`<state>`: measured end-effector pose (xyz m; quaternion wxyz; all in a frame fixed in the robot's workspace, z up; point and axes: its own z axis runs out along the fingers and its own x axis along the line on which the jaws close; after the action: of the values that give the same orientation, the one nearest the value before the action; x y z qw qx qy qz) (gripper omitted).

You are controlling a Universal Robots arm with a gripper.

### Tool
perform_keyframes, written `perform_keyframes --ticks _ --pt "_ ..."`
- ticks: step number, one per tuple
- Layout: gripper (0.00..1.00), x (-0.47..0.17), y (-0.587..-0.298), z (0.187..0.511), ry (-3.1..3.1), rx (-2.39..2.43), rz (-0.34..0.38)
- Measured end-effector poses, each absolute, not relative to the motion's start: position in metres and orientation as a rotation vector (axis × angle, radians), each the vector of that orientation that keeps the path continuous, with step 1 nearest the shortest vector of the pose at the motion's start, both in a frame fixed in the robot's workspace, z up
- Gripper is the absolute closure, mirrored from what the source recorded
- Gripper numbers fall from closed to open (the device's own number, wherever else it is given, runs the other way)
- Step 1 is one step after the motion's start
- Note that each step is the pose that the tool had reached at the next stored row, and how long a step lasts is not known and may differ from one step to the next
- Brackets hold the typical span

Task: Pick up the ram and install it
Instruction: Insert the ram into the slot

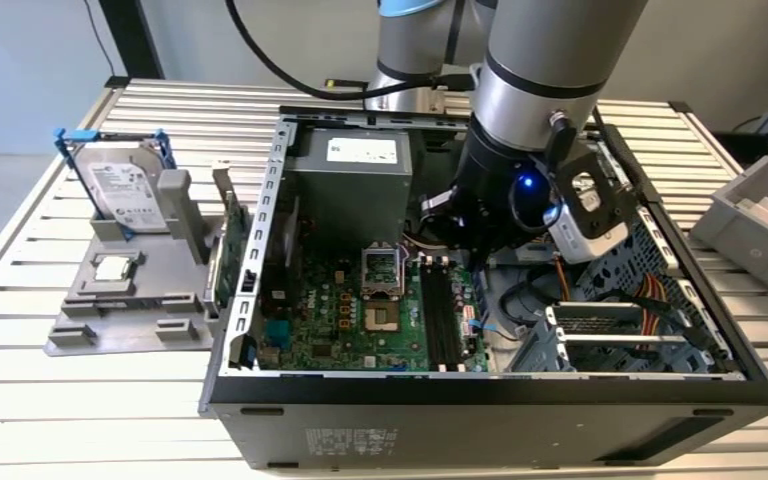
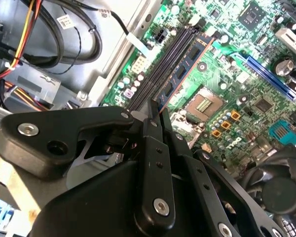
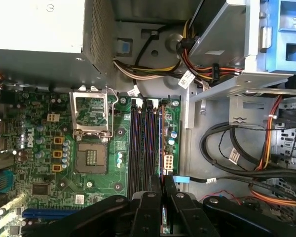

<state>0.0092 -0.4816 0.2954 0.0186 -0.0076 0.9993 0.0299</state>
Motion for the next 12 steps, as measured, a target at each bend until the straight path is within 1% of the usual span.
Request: perform_keyframes --ticks 12 --pt "1.0 0.0092 -0.4817 0.2866 3.103 -0.024 0.093"
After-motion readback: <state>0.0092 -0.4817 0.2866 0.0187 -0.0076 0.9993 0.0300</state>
